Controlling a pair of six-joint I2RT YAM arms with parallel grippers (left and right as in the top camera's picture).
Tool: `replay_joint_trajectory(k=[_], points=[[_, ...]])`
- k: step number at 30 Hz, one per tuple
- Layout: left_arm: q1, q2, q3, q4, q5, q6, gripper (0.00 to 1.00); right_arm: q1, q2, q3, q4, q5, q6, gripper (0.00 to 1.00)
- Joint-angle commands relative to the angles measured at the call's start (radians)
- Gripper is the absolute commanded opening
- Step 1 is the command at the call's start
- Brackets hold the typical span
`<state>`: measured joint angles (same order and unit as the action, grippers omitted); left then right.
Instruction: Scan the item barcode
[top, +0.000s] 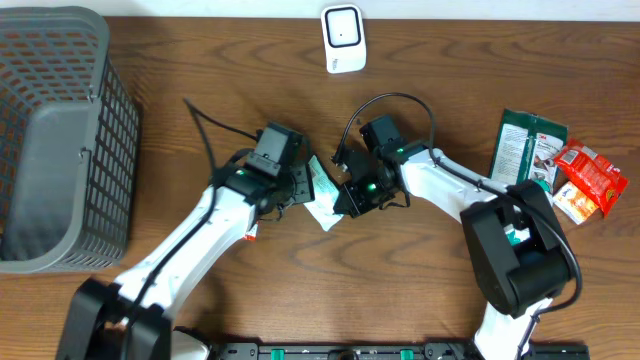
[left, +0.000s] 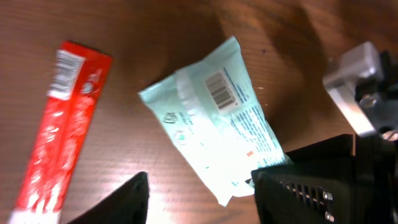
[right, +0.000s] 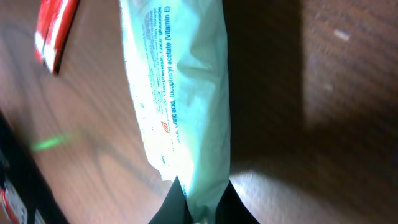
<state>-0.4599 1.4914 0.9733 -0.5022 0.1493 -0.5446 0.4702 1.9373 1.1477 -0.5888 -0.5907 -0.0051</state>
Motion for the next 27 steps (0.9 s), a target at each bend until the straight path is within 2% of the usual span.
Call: replay_joint_trajectory(k=[1,6,7,12,13,15,18,27], points=[[0.057,-0.086,0.017,-0.082,-0.011,0.053,0.61,-0.005,-0.113,-0.004,-0.027,-0.021,-0.108,0.01],[0.18,-0.13,0.09,-0.24,-0.01,0.108,0.63,-0.005,-0.209,-0.004,-0.092,-0.019,-0.211,0.01],[0.248,-0.131,0.111,-0.275,0.0,0.126,0.64,-0.005,-0.247,-0.004,-0.108,-0.004,-0.22,0.01],[0.35,-0.13,0.111,-0.274,-0.014,0.159,0.65,-0.005,-0.297,-0.004,-0.129,0.012,-0.22,0.01],[0.38,-0.13,0.111,-0.274,-0.02,0.159,0.68,-0.005,-0.298,-0.004,-0.13,0.04,-0.218,0.01],[0.406,-0.13,0.111,-0.275,-0.041,0.159,0.7,-0.005,-0.297,-0.004,-0.133,0.071,-0.217,0.01],[0.431,-0.13,0.111,-0.284,-0.091,0.159,0.85,-0.005,-0.297,-0.004,-0.137,0.078,-0.217,0.01],[0.431,-0.13,0.111,-0.286,-0.09,0.159,0.85,-0.005,-0.296,-0.005,-0.148,0.097,-0.217,0.01]])
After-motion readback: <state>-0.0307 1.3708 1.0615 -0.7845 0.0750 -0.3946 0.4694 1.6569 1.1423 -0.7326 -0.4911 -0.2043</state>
